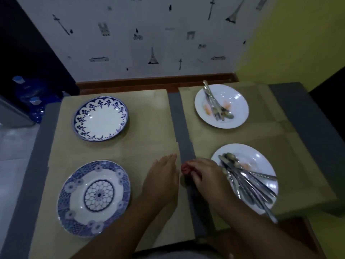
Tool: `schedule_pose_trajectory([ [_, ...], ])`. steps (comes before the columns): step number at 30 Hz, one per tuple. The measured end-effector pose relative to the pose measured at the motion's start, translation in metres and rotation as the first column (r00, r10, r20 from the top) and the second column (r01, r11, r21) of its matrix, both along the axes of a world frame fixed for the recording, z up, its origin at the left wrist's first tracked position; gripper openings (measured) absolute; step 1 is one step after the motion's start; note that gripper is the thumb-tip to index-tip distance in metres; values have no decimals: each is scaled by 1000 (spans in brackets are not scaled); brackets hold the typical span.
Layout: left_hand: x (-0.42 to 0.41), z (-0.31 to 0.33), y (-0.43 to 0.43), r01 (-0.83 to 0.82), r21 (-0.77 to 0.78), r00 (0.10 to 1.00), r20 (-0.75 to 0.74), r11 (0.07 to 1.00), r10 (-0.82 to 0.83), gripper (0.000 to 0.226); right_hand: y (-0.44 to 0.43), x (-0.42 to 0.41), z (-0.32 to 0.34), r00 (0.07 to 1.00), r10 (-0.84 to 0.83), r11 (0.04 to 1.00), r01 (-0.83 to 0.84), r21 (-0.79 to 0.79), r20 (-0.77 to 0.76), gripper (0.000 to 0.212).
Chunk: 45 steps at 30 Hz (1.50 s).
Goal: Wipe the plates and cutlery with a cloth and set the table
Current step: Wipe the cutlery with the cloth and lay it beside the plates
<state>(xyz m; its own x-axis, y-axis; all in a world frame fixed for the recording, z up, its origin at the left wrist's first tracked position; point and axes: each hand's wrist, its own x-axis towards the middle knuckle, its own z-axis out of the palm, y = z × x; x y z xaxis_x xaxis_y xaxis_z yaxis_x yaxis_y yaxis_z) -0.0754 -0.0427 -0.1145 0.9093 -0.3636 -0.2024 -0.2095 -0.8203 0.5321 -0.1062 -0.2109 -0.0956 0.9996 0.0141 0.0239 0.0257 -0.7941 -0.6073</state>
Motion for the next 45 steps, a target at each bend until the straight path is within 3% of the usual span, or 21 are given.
schedule_pose_trajectory([
  [7,-22,16,-101,-22,-149,995,-104,989,7,36,-96,-38,9,995,-101,995,101,-20,-3,31],
  [12,-30,13,-161,-185,-199,963,-233,962,137,20,-150,-58,11,981,-191,981,191,-24,-27,32],
  [17,-33,8,-196,-508,-198,794,-485,838,367,26,-183,-70,11,976,-218,976,218,0,-16,30],
  [20,-39,7,-209,-620,-190,706,-559,762,435,22,-198,-73,11,975,-221,975,221,31,-11,28],
  [27,-41,3,-232,-717,-151,626,-570,681,532,15,-208,-74,11,980,-197,977,197,79,-7,34],
  [33,-40,3,-234,-809,-191,525,-660,556,537,5,-212,-69,9,980,-198,975,197,102,-4,30],
  [41,-21,35,-204,-769,-467,638,-593,435,491,15,-191,-51,32,991,-110,974,92,209,75,34],
  [45,-5,59,-183,-781,-515,624,-655,352,427,20,-167,-36,46,992,-78,969,54,240,94,28],
])
